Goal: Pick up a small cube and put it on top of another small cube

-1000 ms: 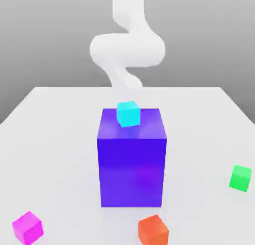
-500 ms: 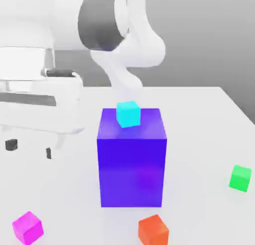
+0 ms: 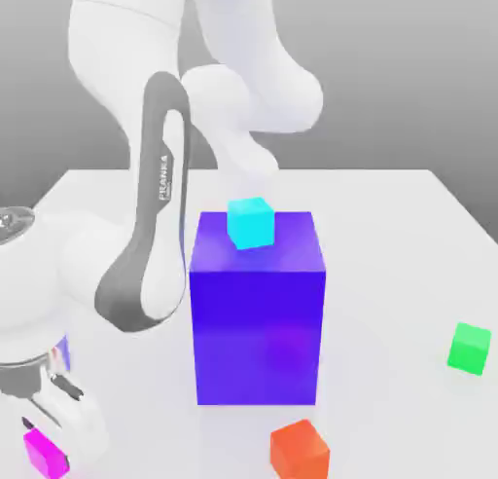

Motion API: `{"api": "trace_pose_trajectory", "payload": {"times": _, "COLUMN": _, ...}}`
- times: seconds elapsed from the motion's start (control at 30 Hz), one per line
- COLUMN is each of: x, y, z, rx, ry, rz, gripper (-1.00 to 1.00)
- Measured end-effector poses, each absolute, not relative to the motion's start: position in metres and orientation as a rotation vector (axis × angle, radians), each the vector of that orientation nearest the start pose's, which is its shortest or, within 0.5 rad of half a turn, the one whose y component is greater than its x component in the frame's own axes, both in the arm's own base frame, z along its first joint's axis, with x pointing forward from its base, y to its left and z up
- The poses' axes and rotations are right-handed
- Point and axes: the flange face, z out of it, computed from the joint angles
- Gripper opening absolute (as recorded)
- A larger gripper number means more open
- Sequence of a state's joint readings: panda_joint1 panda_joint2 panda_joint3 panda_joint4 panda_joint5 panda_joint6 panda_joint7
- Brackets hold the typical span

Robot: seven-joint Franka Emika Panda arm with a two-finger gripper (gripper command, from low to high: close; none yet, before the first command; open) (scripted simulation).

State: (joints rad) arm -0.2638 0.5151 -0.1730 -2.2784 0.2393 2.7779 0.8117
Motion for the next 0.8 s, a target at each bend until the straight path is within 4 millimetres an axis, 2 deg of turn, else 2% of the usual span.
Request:
{"api": "trace_pose_trajectory", "payload": {"times": 0.13, "x": 0.467, "y": -0.236, "z": 0.127, "rx": -2.350, "ry": 2.085, "rz": -0.001, "gripper": -1.00}}
{"api": "trace_pose_trajectory", "payload": {"times": 0.17, "x": 0.467, "y": -0.236, "z": 0.132, "rx": -2.351, "ry": 2.084, "rz": -0.001, "gripper": -1.00}}
{"api": "trace_pose_trajectory", "payload": {"times": 0.3, "x": 0.467, "y": -0.236, "z": 0.180, "rx": -2.350, "ry": 2.084, "rz": -0.001, "gripper": -1.00}}
{"api": "trace_pose_trajectory", "payload": {"times": 0.33, "x": 0.472, "y": -0.220, "z": 0.188, "rx": -2.378, "ry": 2.045, "rz": 0.004, "gripper": -1.00}}
{"api": "trace_pose_trajectory", "payload": {"times": 0.43, "x": 0.490, "y": -0.145, "z": 0.196, "rx": -2.507, "ry": 1.859, "rz": 0.022, "gripper": -1.00}}
{"api": "trace_pose_trajectory", "payload": {"times": 0.57, "x": 0.494, "y": -0.045, "z": 0.205, "rx": -2.666, "ry": 1.598, "rz": 0.040, "gripper": -1.00}}
{"api": "trace_pose_trajectory", "payload": {"times": 0.7, "x": 0.475, "y": 0.056, "z": 0.215, "rx": -2.816, "ry": 1.308, "rz": 0.050, "gripper": -1.00}}
{"api": "trace_pose_trajectory", "payload": {"times": 0.8, "x": 0.444, "y": 0.131, "z": 0.223, "rx": -2.921, "ry": 1.060, "rz": 0.049, "gripper": -1.00}}
